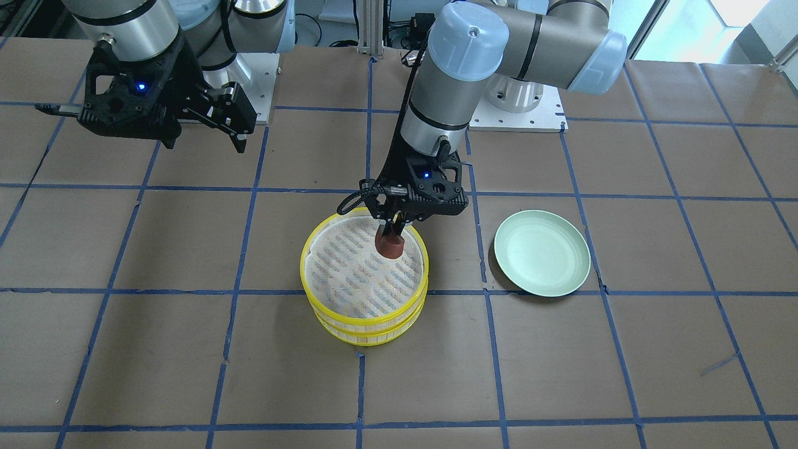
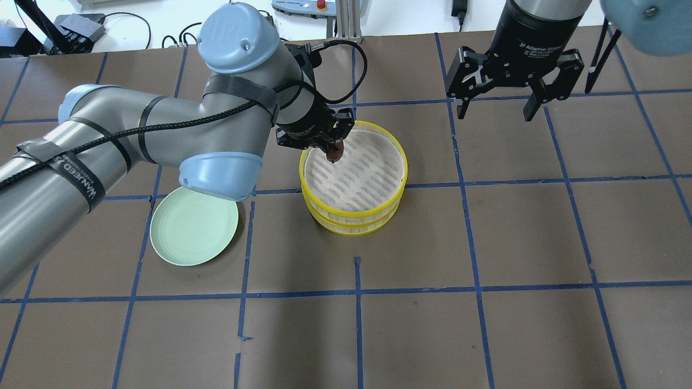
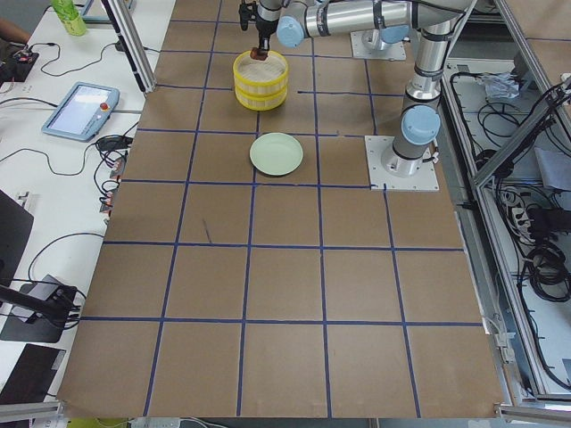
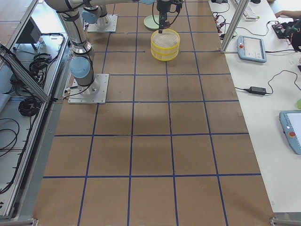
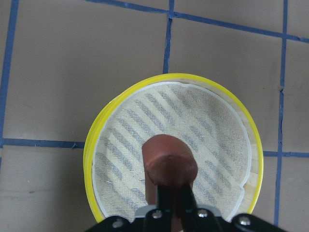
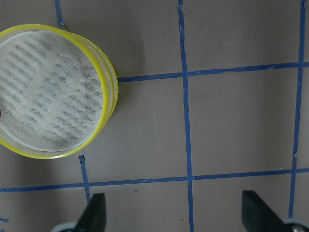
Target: Stack buns with steamer
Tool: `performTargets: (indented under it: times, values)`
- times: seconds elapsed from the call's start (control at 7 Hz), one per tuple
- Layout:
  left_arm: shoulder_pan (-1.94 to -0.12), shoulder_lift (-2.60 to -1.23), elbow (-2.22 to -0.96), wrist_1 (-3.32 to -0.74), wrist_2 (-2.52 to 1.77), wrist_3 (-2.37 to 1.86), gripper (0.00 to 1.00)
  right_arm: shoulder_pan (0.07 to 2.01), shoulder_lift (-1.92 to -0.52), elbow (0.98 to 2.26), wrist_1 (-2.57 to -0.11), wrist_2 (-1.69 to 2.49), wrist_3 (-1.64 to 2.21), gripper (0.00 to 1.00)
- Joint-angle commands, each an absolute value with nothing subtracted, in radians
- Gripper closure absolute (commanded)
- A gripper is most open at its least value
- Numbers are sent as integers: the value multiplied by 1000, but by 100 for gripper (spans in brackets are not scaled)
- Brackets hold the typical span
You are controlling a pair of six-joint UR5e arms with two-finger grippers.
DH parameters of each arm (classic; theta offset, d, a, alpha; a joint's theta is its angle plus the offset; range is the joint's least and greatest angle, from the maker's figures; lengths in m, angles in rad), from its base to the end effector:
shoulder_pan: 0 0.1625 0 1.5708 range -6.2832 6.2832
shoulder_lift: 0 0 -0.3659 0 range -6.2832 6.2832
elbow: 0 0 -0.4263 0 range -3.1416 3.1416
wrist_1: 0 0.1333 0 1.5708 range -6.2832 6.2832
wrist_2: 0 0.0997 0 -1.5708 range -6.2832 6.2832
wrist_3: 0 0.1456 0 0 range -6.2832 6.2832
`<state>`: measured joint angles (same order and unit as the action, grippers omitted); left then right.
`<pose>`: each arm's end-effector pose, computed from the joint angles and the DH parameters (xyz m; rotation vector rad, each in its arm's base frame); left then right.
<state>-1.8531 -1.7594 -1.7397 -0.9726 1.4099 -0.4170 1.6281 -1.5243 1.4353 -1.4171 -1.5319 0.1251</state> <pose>-0.3173 -0.5317 0.2569 0.1669 -2.8937 0.2492 0.1692 -0.5229 0.4143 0.1073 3.1051 0.1056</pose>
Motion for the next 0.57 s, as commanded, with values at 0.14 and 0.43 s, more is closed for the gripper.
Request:
performTargets:
  times: [0.14, 0.43]
  values:
    - [-1852, -1770, -1746, -986, 1468, -299, 0, 1628, -1532, 1448, -1414, -1534, 124, 0]
    - [-1847, -1772, -1735, -988, 1479, -282, 0, 1634, -1532, 1448, -1417, -1532, 129, 0]
